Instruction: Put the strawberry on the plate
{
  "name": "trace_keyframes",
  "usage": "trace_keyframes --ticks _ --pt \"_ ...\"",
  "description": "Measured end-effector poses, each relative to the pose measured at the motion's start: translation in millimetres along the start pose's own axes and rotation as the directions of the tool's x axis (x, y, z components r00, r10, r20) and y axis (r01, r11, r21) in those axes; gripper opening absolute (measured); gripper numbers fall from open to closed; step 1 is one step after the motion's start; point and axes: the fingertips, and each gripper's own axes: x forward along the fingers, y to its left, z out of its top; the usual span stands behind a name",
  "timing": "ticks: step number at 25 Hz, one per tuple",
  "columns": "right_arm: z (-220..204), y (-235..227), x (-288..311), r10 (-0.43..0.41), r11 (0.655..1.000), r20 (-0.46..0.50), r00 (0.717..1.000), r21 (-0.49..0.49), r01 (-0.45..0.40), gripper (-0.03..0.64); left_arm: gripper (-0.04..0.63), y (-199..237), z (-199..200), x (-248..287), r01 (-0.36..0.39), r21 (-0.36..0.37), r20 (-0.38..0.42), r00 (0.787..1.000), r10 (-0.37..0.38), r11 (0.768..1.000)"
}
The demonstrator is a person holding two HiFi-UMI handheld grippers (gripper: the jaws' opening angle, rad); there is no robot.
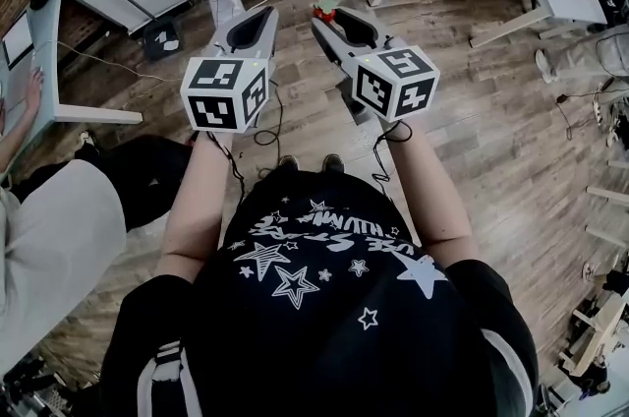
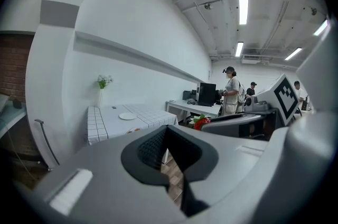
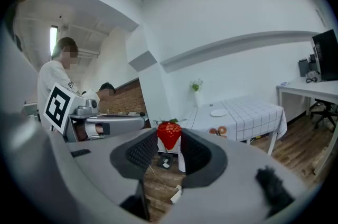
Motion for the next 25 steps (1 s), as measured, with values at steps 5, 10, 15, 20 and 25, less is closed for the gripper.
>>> trace_keyframes --ticks 5,10,15,20,25 --pt "-2 0 11 -0.023 1.0 0.009 1.0 0.004 0.023 0.146 0.009 11 -1 -5 0.032 0.003 0.029 0.999 -0.032 0.999" --pt "-8 -1 23 -0.058 0.998 0.02 0.998 0.03 0.058 0.146 0.009 22 -3 -14 0.084 0.026 0.053 0.995 -0.086 0.996" --pt "-16 -10 25 -0.098 0.993 0.009 0.995 0.059 0.098 0.146 0.009 37 -9 -3 0.095 0.002 0.044 0.994 -0.095 0.995" --pt "-9 -37 40 -0.105 0.992 0.012 0.994 0.07 0.104 0.146 0.009 48 1 18 0.088 0.025 0.053 0.995 -0.089 0.996" --pt "9 -70 64 -0.091 0.994 0.018 0.996 0.055 0.09 0.146 0.009 63 10 45 0.06 0.023 0.056 0.997 -0.061 0.998"
